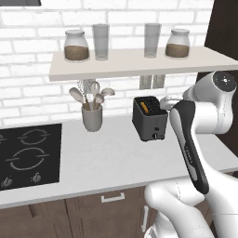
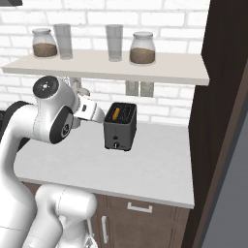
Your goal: Start the toaster. Once the lever pops up, take the bread to the plate on the dining counter.
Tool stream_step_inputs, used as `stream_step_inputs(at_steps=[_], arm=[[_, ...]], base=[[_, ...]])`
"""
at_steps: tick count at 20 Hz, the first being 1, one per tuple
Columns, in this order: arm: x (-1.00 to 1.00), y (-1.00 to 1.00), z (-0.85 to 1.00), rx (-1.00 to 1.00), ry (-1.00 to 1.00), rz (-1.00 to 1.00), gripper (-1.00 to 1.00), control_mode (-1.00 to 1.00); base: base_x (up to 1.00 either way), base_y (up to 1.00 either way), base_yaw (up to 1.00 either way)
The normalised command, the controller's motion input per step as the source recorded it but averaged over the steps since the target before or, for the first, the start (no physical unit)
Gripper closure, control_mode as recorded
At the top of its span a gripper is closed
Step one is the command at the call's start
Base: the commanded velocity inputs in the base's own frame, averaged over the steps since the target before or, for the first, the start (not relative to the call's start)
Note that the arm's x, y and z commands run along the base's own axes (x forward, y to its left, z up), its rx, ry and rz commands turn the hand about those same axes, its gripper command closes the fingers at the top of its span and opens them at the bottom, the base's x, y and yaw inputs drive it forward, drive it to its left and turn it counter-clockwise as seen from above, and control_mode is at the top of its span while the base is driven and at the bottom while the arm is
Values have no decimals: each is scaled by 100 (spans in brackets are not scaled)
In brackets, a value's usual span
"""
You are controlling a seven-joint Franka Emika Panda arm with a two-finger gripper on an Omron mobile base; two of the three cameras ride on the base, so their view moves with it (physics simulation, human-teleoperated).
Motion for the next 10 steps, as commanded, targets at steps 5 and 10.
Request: stream_step_inputs(at_steps=[5,10], arm=[[0,0,0,0,0,0,-100,-100],[0,0,0,0,0,0,-100,-100]], base=[[0,0,0],[0,0,0]])
